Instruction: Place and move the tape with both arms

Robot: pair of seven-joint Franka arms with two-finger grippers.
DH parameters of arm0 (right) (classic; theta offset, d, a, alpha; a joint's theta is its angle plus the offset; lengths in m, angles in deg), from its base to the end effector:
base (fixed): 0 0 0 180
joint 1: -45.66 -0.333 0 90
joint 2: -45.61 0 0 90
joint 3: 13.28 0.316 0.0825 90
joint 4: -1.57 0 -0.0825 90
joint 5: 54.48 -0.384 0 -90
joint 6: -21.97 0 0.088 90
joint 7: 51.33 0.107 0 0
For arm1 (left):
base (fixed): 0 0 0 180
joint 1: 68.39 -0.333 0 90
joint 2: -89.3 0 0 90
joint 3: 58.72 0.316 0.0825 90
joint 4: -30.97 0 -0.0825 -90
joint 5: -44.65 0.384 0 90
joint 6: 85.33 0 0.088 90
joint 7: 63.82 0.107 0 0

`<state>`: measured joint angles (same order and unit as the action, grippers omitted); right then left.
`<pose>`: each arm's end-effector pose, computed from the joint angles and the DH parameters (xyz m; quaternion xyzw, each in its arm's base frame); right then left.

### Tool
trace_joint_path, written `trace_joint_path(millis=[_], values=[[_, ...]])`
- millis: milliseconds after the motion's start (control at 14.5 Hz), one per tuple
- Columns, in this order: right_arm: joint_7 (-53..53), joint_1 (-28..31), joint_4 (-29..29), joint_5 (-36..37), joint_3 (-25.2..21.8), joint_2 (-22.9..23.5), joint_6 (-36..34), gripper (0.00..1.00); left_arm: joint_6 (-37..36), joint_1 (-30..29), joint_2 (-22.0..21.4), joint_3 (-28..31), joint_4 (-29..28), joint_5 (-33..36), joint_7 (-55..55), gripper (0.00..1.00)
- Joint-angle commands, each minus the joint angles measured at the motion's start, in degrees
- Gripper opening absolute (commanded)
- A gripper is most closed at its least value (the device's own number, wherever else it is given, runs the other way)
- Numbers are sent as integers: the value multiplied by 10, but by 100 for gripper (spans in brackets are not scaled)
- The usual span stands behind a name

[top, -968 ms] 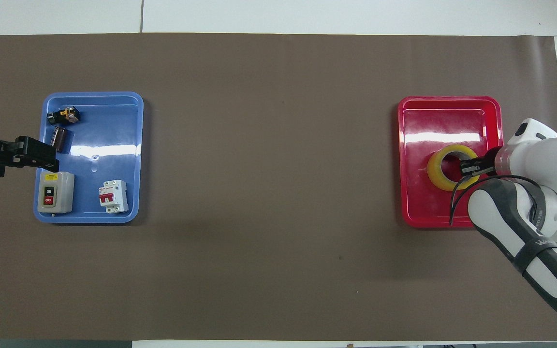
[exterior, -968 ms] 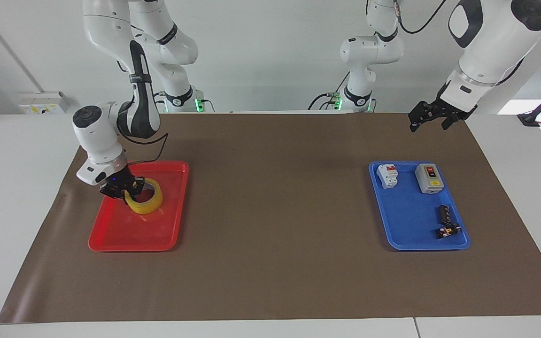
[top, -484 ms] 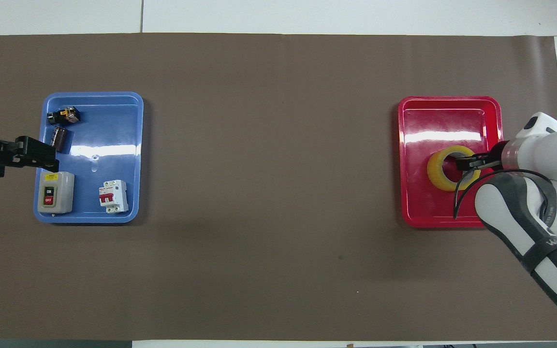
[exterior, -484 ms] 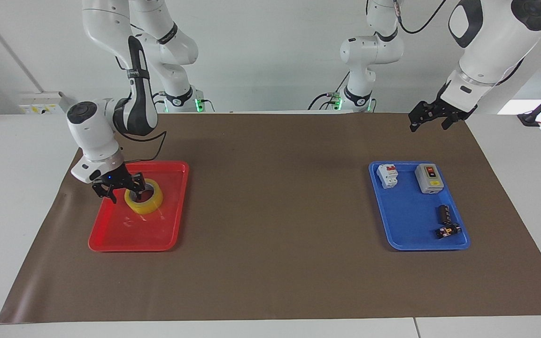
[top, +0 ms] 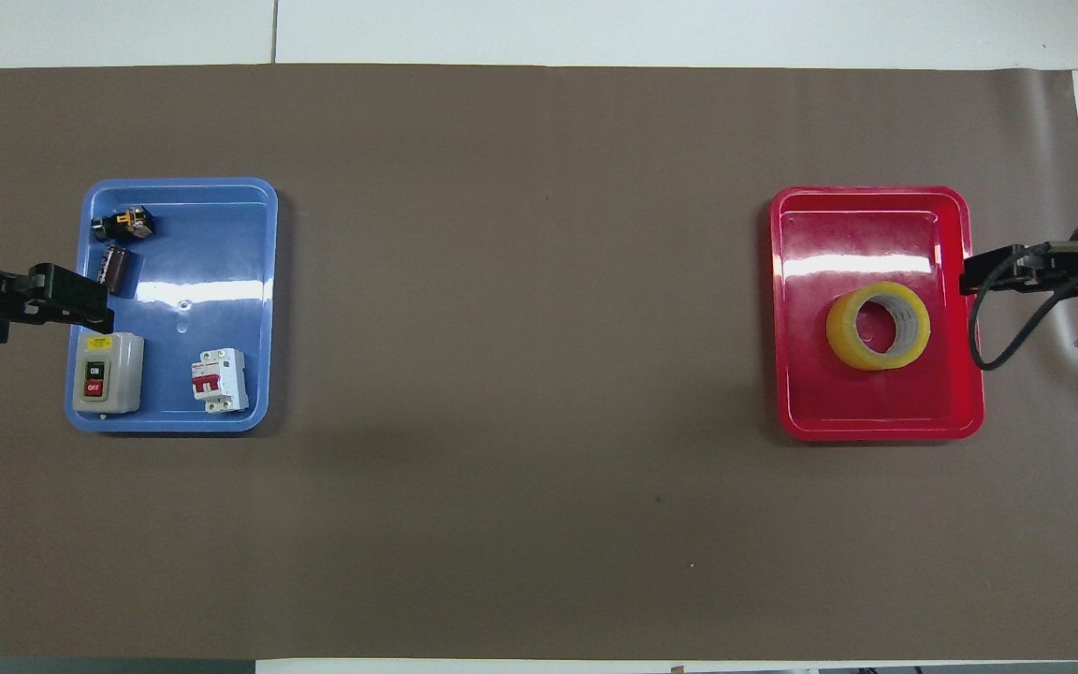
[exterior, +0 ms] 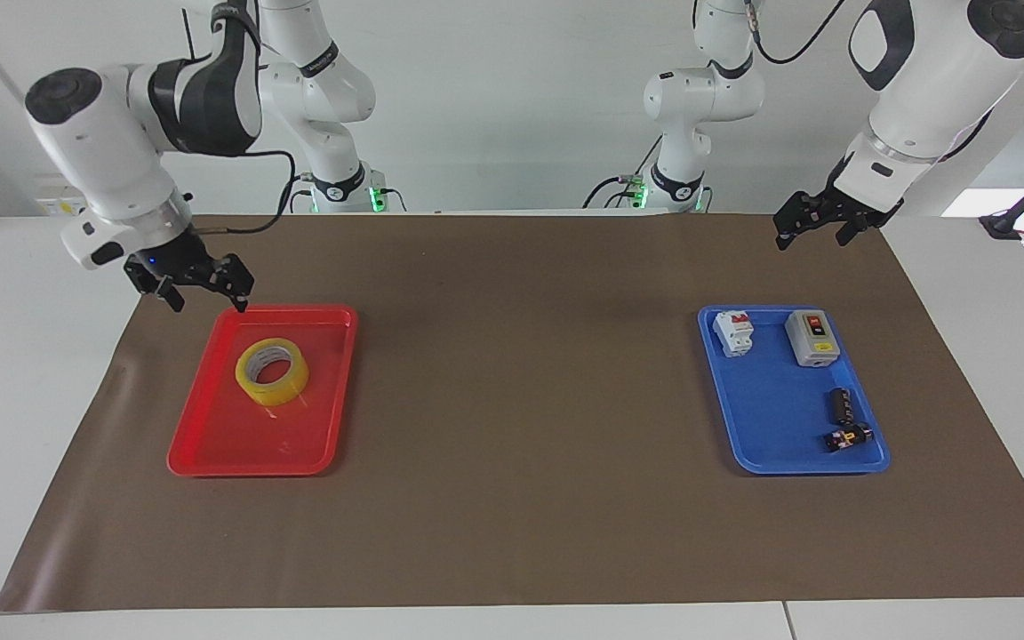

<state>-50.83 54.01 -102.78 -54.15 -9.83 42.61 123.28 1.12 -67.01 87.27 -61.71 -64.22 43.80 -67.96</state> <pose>0.5445 -0.0465 0.5511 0.9989 -0.0466 -0.0006 0.0044 0.5324 -0.0428 0.5964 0.9983 -0.0020 -0.0589 0.0021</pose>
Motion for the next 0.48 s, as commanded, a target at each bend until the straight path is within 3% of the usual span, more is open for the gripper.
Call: trace_joint_path(millis=[0, 138, 207, 346, 415], values=[[48, -13, 99, 33, 4, 2, -121, 100, 12, -5, -14, -1, -17, -8, 5, 100], [60, -10, 159, 33, 2, 7, -176, 100, 12, -5, -14, -1, -17, -8, 5, 100], [60, -5, 161, 30, 1, 7, -176, 100, 12, -5, -14, -1, -17, -8, 5, 100], [62, -5, 97, 29, 0, -17, -162, 100, 12, -5, -14, -1, -17, -8, 5, 100], [60, -10, 94, 30, -1, -24, -156, 100, 12, -5, -14, -1, -17, -8, 5, 100]])
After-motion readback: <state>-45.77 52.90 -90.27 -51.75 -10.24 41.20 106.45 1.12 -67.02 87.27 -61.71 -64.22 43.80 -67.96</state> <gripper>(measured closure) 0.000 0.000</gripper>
